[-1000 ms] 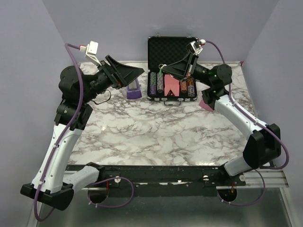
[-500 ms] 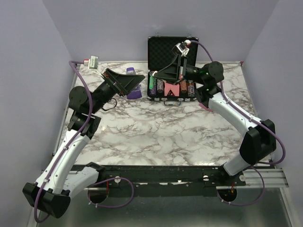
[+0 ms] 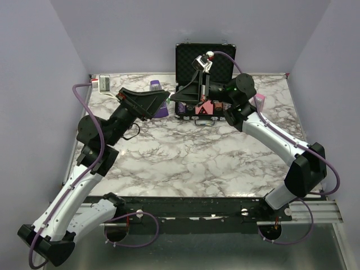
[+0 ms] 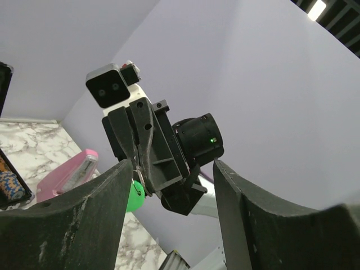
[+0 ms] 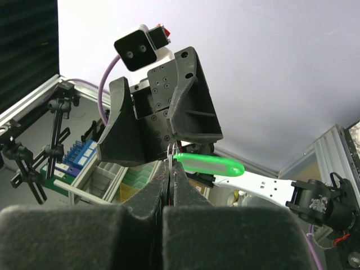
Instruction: Remove the keys from the keyring
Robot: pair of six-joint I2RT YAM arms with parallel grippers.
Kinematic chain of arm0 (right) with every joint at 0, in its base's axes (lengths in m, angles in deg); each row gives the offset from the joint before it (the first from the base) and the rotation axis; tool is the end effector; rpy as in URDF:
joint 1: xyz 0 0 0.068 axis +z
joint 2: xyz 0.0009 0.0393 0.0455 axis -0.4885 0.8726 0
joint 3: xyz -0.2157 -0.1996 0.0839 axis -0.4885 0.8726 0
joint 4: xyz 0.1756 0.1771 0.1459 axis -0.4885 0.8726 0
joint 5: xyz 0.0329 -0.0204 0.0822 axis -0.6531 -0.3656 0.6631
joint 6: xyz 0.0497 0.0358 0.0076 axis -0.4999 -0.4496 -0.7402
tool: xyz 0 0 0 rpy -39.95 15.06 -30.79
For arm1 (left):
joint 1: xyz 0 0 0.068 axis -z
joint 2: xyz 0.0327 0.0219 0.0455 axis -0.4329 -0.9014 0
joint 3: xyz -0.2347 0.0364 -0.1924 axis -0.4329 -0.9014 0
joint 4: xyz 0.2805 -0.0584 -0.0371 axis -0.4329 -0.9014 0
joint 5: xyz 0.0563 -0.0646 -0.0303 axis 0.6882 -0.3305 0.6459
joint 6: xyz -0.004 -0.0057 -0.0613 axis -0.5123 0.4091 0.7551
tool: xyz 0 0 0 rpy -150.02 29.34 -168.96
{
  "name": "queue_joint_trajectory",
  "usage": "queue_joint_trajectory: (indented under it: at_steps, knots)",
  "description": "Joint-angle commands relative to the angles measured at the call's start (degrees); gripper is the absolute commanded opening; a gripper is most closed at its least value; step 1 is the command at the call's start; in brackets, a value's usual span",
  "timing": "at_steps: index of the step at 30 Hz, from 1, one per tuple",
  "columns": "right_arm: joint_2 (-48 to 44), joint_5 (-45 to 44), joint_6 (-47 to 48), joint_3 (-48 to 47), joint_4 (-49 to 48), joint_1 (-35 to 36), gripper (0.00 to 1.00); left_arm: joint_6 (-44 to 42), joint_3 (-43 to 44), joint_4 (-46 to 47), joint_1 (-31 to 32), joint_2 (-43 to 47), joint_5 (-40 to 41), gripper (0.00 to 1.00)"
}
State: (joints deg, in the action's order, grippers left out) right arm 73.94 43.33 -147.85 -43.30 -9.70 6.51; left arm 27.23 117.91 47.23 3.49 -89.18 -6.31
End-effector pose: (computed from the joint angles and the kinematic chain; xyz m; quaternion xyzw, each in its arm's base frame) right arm 0.2978 0.2595 0.4620 -0.1195 0.5857 0.7879 0.1483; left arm 0.1627 -0.1043 0.4918 -0.0296 0.5345 -0.6344 0.5576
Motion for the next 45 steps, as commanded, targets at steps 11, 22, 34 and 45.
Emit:
queue_joint_trajectory:
  at_steps: [11, 22, 34, 45]
  knots:
    - [-1.7, -0.8, 1.8, -2.1, 0.6, 1.1, 0.01, -2.1, -1.4, -3.3, 2.4, 1.6, 9.0, 0.6]
    - [-1.4, -0.3, 2.3, -3.1, 1.4, 1.5, 0.01, -1.1, -2.3, -1.5, 5.0, 0.8, 10.6, 0.52]
    - [-1.6, 0.3, 2.5, -2.8, 1.8, 1.7, 0.01, -0.4, -4.0, 0.1, 5.6, 2.3, 13.7, 0.48]
    - [-1.6, 0.9, 2.8, -2.8, 2.1, 2.0, 0.01, -0.5, -4.6, 1.1, 6.4, 2.3, 14.2, 0.42]
